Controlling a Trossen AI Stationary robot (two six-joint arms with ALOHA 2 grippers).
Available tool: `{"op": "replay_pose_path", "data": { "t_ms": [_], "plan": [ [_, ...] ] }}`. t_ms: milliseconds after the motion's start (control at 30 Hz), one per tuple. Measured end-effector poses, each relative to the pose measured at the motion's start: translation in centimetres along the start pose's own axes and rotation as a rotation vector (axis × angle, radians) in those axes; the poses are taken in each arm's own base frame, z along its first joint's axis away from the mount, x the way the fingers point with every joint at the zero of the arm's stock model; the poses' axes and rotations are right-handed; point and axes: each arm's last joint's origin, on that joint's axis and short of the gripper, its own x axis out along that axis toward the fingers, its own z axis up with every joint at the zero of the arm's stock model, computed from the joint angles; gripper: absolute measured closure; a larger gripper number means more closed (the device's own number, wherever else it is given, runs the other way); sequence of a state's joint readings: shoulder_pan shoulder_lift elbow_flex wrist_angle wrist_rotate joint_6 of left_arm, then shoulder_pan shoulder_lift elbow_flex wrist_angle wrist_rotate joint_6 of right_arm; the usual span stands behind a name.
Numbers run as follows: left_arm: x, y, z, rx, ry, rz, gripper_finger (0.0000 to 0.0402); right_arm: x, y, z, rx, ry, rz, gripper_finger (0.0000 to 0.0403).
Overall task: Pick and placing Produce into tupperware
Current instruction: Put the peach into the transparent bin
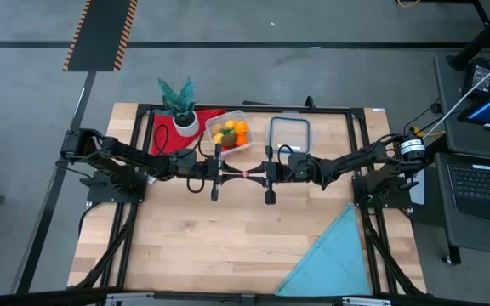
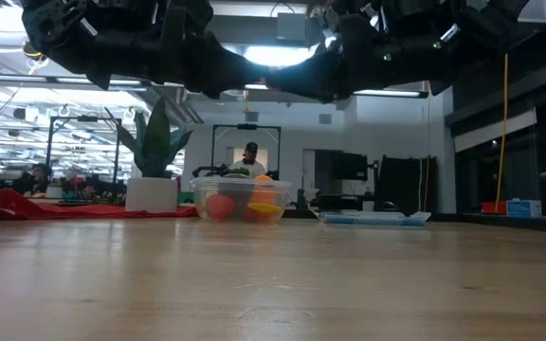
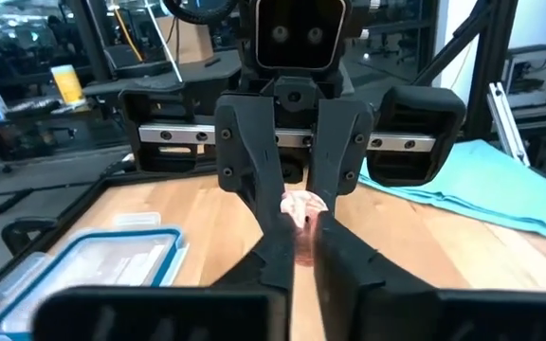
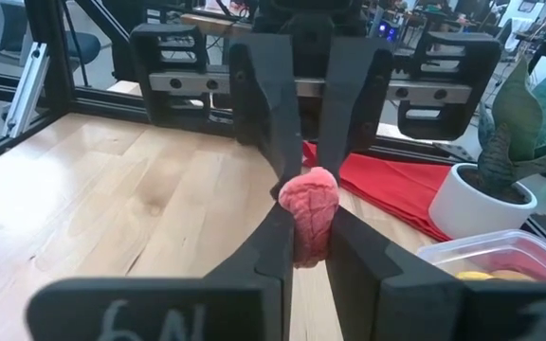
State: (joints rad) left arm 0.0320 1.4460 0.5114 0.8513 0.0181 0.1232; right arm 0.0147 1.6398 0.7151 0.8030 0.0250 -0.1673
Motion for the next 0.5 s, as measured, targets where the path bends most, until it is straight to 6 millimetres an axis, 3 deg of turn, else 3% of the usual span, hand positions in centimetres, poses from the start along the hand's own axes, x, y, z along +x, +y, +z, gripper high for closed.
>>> {"op": "replay_pose_path", "data": {
  "t_ms": [267,500],
  "plan": [
    [-0.01,-0.01,-0.06,0.019,0.005,0.001,0.0398,0.01,0.02,-0.09,0.0,0.01,0.002,0.0349],
    [0.0,0.01,-0.11,0.037,0.008,0.006,0.04,0.05,0.0,-0.07,0.029,0.017,-0.003,0.0305]
  ]
}}
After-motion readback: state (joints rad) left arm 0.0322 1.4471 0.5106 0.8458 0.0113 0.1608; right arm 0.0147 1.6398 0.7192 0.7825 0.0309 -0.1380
